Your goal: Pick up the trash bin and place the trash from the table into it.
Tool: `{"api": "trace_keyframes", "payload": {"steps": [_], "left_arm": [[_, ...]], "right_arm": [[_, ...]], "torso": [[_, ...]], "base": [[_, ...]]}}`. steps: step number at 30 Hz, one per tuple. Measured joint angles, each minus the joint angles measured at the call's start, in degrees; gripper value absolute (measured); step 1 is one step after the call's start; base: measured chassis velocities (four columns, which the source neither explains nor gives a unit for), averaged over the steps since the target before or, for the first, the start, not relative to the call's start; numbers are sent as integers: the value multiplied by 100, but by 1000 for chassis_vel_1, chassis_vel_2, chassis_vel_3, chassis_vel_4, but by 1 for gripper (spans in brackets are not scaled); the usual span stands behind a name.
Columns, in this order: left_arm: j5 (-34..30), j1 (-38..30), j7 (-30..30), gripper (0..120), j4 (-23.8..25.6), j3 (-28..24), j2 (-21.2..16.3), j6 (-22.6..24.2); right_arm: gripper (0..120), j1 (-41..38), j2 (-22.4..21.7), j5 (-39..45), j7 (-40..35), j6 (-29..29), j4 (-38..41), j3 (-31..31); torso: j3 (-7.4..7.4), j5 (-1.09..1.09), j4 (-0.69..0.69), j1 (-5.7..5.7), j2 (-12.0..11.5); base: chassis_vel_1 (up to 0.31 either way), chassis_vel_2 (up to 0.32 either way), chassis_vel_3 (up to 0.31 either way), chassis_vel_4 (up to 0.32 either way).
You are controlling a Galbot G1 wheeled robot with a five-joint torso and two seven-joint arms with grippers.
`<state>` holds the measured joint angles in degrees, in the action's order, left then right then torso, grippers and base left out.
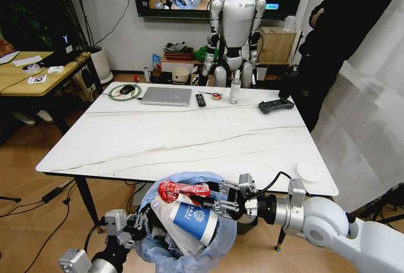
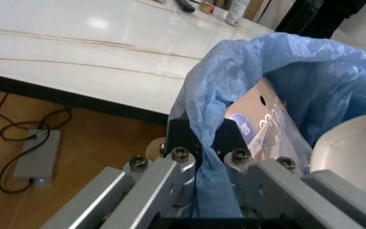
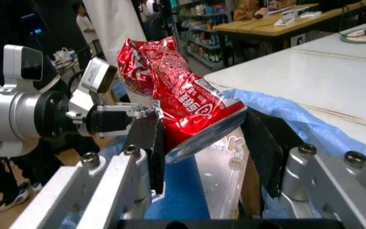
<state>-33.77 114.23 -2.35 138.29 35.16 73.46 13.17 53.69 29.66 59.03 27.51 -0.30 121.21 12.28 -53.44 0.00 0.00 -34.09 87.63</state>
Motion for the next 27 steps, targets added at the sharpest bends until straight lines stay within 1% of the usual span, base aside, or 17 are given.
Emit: {"api": "trace_keyframes", "payload": {"steps": [12,14,16,17,22,23,24,27], "left_arm": [[-7,10,3,0,18,0,-7,3],[-5,16,4,0,18,-6,0,4],[0,19,4,0,18,-11,5,4],[0,19,4,0,18,-11,5,4],[8,17,4,0,18,-23,17,4],[8,16,4,0,18,-25,17,4],[8,16,4,0,18,-25,17,4],[9,15,4,0,18,-29,18,4]], "right_arm": [[37,2,0,-66,43,36,-78,-22],[49,0,3,-77,34,35,-82,-33],[54,-1,3,-78,31,34,-82,-34],[54,-1,3,-78,31,34,-82,-34],[78,-2,6,-79,26,33,-77,-36],[81,-3,6,-79,26,33,-76,-38],[81,-3,6,-79,26,33,-76,-38],[95,-6,6,-79,26,33,-70,-48]], "torso": [[0,0,0,0,0],[0,0,0,0,0],[0,0,0,0,0],[0,0,0,0,0],[0,0,0,0,0],[0,0,0,0,0],[0,0,0,0,0],[0,0,0,0,0]], "base": [[0,0,0,0],[0,0,0,0],[0,0,0,0],[0,0,0,0],[0,0,0,0],[0,0,0,0],[0,0,0,0],[0,0,0,0]]}}
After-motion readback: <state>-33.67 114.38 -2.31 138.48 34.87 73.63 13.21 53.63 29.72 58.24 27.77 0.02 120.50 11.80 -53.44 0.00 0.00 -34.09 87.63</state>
